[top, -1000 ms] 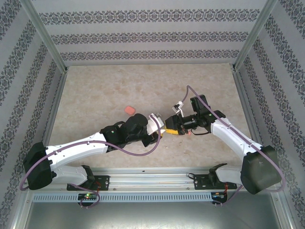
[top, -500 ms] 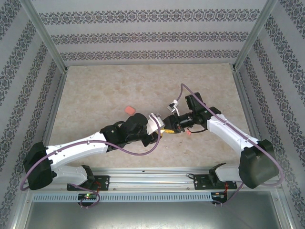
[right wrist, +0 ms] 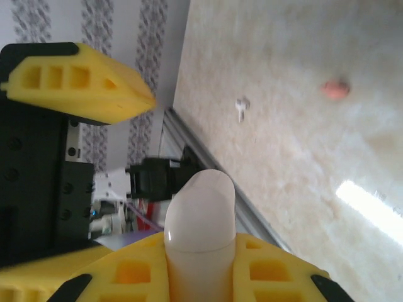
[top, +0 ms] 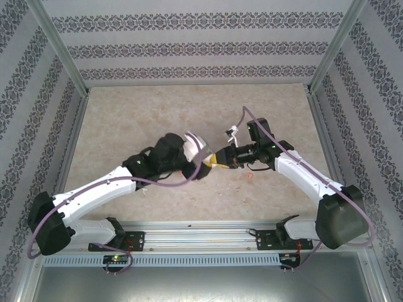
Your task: Insert the wireless bluetooth earbuds into the charging case
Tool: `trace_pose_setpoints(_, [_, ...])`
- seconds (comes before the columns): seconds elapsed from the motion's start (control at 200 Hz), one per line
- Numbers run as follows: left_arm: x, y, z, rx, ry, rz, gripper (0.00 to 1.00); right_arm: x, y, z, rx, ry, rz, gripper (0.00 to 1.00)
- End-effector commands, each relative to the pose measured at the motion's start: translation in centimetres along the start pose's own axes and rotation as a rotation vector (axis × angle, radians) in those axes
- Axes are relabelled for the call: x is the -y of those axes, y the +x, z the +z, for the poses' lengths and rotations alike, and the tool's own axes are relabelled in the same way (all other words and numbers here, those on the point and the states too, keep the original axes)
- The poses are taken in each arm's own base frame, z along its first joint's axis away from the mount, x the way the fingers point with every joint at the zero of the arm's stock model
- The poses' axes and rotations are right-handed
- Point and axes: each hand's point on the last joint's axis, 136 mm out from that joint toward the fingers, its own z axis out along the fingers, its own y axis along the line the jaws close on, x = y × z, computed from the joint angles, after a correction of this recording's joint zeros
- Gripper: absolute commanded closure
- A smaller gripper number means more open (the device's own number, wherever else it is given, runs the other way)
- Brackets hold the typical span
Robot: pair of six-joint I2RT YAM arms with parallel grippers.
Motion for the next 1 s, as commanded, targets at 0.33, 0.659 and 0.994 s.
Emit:
trace_pose_setpoints(0.33, [-2.2, -7.6, -2.8, 0.195, 0.312, -0.597, 0.30, -6.9, -9.0, -3.1, 0.332, -0.150, -0.184, 0.94])
trace_pose_setpoints(0.659, [-4.2, -8.8, -2.3, 0.298, 0.378, -0.740, 0.36, -9.6, -9.3, -2.2, 0.312, -0.230, -0.216, 0.94])
trace_pose_setpoints(0.994, [-4.8, -9.7, -2.3, 0.344, 0.424, -0.776, 0.48, -10.7, -8.9, -2.3, 0.308, -0.255, -0.228, 0.93])
